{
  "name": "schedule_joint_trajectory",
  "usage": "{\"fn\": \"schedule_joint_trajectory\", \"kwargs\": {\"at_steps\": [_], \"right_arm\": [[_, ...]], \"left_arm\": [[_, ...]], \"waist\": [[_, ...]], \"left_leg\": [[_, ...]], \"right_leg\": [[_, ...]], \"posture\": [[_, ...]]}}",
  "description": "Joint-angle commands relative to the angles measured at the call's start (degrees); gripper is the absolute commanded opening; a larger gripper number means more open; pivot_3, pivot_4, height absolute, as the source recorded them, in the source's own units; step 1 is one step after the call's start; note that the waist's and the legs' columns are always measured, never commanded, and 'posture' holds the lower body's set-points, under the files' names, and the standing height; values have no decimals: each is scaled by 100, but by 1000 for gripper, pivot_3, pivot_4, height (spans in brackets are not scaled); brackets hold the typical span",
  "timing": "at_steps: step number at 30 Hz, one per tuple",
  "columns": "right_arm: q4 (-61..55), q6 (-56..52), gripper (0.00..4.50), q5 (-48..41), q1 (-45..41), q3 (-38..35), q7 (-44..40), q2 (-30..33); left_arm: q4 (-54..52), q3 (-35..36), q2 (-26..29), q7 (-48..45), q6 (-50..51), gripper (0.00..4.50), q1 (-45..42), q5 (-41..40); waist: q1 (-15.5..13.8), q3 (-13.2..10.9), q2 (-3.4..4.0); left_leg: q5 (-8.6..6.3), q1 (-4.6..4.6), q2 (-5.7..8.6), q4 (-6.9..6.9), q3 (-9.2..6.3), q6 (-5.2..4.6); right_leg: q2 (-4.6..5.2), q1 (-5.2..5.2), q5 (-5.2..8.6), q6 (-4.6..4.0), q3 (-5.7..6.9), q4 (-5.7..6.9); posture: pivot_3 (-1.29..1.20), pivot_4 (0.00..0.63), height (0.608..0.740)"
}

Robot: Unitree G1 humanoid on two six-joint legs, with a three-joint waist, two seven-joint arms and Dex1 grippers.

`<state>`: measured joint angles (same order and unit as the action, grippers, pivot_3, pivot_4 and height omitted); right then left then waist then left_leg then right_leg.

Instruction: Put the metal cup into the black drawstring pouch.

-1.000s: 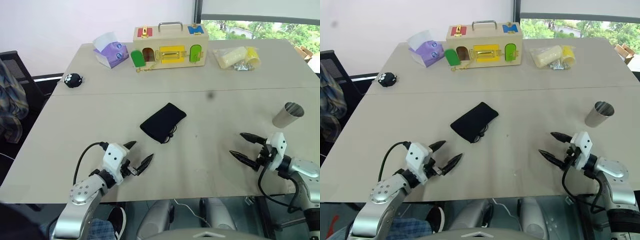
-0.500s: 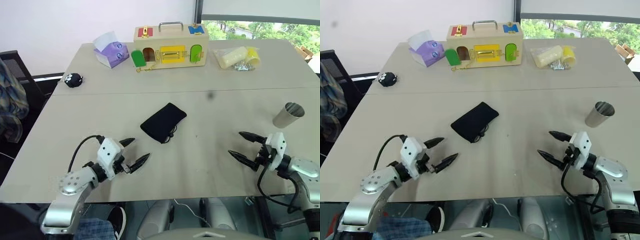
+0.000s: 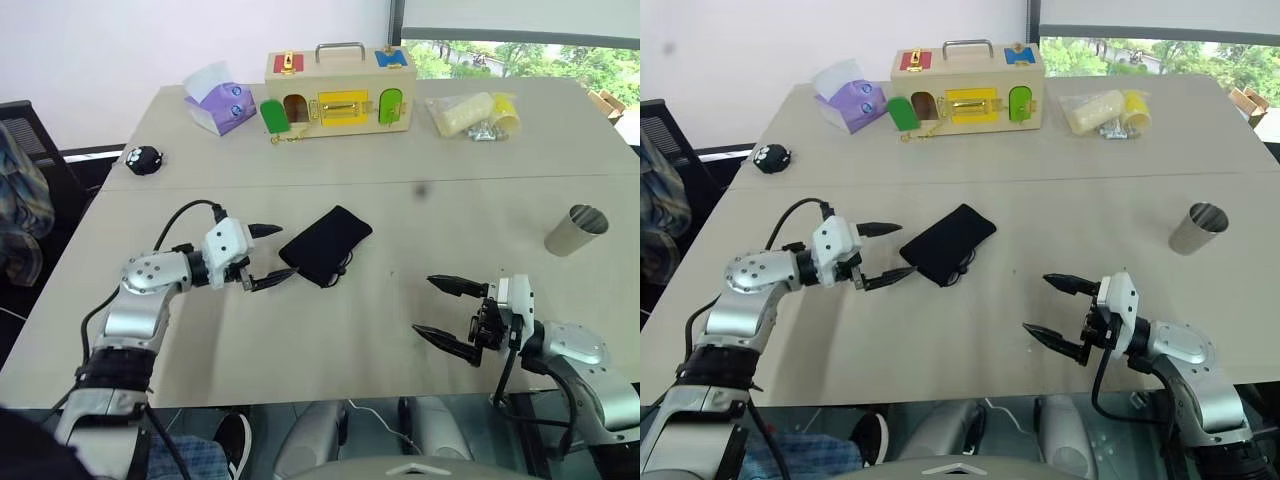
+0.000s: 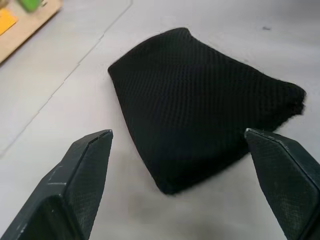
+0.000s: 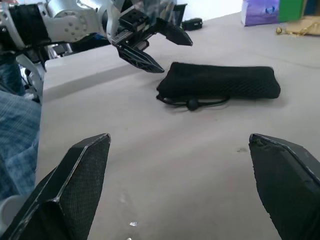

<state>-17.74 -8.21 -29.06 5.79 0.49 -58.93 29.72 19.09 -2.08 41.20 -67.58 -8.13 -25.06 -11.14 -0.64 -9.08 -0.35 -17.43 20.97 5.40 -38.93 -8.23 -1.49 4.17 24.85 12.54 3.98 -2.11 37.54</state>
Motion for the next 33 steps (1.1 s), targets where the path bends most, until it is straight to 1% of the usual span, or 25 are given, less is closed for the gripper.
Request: {"fn": "schedule_joint_trajectory", "kwargs": {"at_steps": [1, 7, 12, 17, 27, 28, 29, 30, 31, 32, 33], "right_arm": [[-346, -10, 4500, -78, -40, 48, 101, -42], [-354, 48, 4500, -48, -73, 14, 247, -93], [-348, 143, 4500, -7, 21, -22, 351, -109], [-373, 210, 4500, 22, 76, 6, 423, -135], [-439, 250, 4500, 9, 111, -22, 561, -154], [-443, 254, 4500, 7, 114, -30, 577, -152], [-446, 257, 4500, 5, 116, -35, 589, -149], [-444, 257, 4500, 2, 112, -45, 599, -145], [-443, 257, 4500, 0, 109, -50, 605, -141], [-445, 261, 4500, 0, 111, -61, 609, -135], [-445, 265, 4500, -4, 117, -77, 612, -129]], "left_arm": [[562, -179, 132, -435, -482, 4393, -561, 226], [1567, -497, 75, -1105, -1240, 4393, -1406, 483], [2077, -654, 52, -1661, -1628, 4393, -1782, 518], [2293, -710, 39, -1873, -1736, 4393, -1915, 534], [2531, -727, -105, -1844, -1949, 4393, -2005, 694], [2552, -728, -121, -1845, -1959, 3869, -2013, 705], [2569, -728, -133, -1847, -1969, 3592, -2019, 717], [2599, -728, -149, -1850, -1974, 3222, -2035, 727], [2620, -726, -160, -1853, -1975, 2742, -2046, 734], [2642, -723, -170, -1861, -1982, 2158, -2058, 739], [2666, -721, -182, -1866, -1990, 1746, -2074, 744]], "waist": [[3, 0, 0], [17, -1, -2], [20, -2, -3], [38, -2, -4], [123, -2, -4], [126, -2, -4], [129, -3, -4], [133, -2, -5], [135, -3, -5], [137, -2, -5], [142, -3, -5]], "left_leg": [[0, 2, 0, 0, -2, 0], [0, 4, 2, 0, -1, 0], [0, 6, 3, 0, -5, 0], [0, 5, 3, -1, -5, -1], [0, 6, 5, -7, -6, -1], [0, 6, 5, -8, -7, -1], [0, 6, 5, -8, -7, -1], [0, 6, 5, -9, -7, -1], [0, 6, 5, -9, -7, -1], [0, 6, 5, -11, -7, -1], [0, 6, 5, -12, -7, -1]], "right_leg": [[-2, 1, 0, 0, 3, -1], [-7, 2, 0, 1, 2, -2], [-10, 3, 0, 1, 7, 1], [-12, 3, 0, 1, 8, 3], [-12, 2, 0, 2, 9, 9], [-12, 2, 0, 2, 9, 10], [-13, 2, 0, 2, 9, 10], [-12, 2, 0, 2, 9, 11], [-13, 2, 0, 2, 9, 12], [-13, 2, 0, 2, 9, 13], [-13, 2, 0, 2, 9, 14]], "posture": [[0, 150, 710], [0, 150, 710], [0, 150, 710], [0, 150, 710], [0, 150, 710], [0, 150, 710], [0, 150, 710], [0, 150, 710], [0, 150, 710], [0, 150, 710], [0, 150, 710]]}}
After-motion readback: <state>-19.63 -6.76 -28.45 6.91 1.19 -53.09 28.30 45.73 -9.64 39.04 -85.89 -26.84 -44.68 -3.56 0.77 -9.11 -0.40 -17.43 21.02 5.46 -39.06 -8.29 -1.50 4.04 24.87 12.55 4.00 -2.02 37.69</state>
